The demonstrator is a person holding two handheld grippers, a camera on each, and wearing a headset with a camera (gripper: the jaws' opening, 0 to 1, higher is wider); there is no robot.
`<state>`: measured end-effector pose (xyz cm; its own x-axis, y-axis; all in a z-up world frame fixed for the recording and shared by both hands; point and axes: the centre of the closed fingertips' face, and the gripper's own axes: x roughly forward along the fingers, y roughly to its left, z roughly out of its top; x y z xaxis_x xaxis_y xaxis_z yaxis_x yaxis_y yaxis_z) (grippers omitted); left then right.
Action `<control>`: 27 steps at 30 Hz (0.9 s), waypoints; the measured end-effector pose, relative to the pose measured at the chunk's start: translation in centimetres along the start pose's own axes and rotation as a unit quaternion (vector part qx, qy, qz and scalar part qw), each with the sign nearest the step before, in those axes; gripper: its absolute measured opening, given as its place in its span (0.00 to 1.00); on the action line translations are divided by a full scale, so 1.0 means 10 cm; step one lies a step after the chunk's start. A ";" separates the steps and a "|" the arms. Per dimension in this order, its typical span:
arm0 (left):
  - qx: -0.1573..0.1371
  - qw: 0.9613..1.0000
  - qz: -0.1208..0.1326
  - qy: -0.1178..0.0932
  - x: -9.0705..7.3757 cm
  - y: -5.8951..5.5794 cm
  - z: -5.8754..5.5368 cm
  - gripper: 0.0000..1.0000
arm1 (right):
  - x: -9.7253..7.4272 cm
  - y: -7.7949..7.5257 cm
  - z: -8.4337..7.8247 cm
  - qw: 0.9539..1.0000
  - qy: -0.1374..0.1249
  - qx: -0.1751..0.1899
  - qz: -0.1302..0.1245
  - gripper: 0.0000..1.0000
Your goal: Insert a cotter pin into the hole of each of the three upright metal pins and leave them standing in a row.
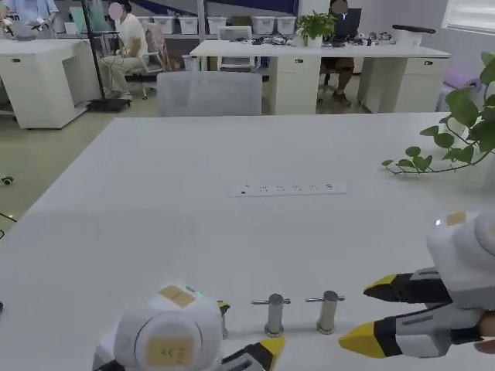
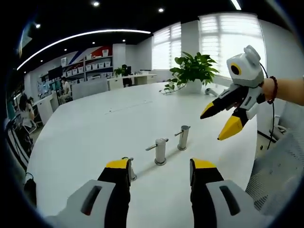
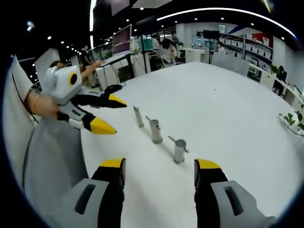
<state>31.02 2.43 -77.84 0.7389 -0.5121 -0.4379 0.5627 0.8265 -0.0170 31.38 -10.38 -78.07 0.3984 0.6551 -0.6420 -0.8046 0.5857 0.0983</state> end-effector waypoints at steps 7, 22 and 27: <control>-0.010 1.000 0.022 0.010 -0.25 0.13 -0.13 0.54 | -0.11 0.06 -0.03 1.000 -0.013 0.000 -0.021 0.61; -0.025 1.000 0.009 0.010 -0.52 0.26 -0.27 0.74 | -0.26 0.17 -0.14 0.998 -0.043 0.017 -0.041 0.77; -0.030 0.999 0.004 0.015 -0.54 0.27 -0.35 0.81 | -0.25 0.23 -0.17 0.998 -0.051 0.021 -0.035 0.84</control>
<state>27.21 8.23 -78.66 0.7318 -0.4982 -0.4650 0.5321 0.8440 -0.0669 27.78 -11.47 -77.57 0.4977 0.6554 -0.5681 -0.7548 0.6499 0.0885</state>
